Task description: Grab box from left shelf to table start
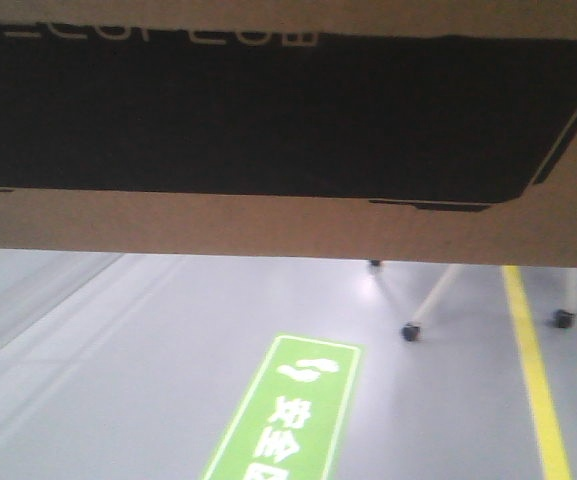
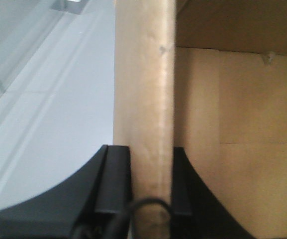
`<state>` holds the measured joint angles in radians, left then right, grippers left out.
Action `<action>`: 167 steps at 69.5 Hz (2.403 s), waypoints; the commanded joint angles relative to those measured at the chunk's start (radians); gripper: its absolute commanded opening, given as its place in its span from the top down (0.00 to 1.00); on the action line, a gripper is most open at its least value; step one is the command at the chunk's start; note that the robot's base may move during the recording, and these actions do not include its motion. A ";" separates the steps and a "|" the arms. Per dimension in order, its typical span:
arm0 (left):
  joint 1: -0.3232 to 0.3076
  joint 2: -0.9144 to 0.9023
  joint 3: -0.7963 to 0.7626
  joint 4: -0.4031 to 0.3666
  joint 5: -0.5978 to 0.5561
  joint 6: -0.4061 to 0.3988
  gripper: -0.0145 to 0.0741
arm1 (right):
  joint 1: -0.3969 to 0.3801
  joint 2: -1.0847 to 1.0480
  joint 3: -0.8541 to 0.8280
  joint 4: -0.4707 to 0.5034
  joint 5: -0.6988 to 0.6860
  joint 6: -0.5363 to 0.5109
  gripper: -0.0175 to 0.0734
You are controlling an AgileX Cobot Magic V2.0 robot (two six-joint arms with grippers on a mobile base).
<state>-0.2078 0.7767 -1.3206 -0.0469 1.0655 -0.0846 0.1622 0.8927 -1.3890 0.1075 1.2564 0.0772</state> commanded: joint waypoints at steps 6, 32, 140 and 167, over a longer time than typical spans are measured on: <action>-0.004 -0.017 -0.045 -0.097 -0.173 -0.015 0.95 | -0.002 -0.001 -0.034 -0.046 -0.034 -0.018 0.74; -0.004 -0.017 -0.045 -0.097 -0.173 -0.015 0.95 | -0.002 -0.001 -0.034 -0.046 -0.034 -0.018 0.74; -0.004 -0.017 -0.045 -0.097 -0.173 -0.015 0.95 | -0.002 -0.001 -0.034 -0.046 -0.034 -0.018 0.74; -0.004 -0.017 -0.045 -0.097 -0.171 -0.015 0.95 | -0.002 -0.001 -0.034 -0.046 -0.031 -0.018 0.74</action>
<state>-0.2078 0.7767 -1.3206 -0.0469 1.0636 -0.0846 0.1622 0.8912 -1.3890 0.1075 1.2564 0.0750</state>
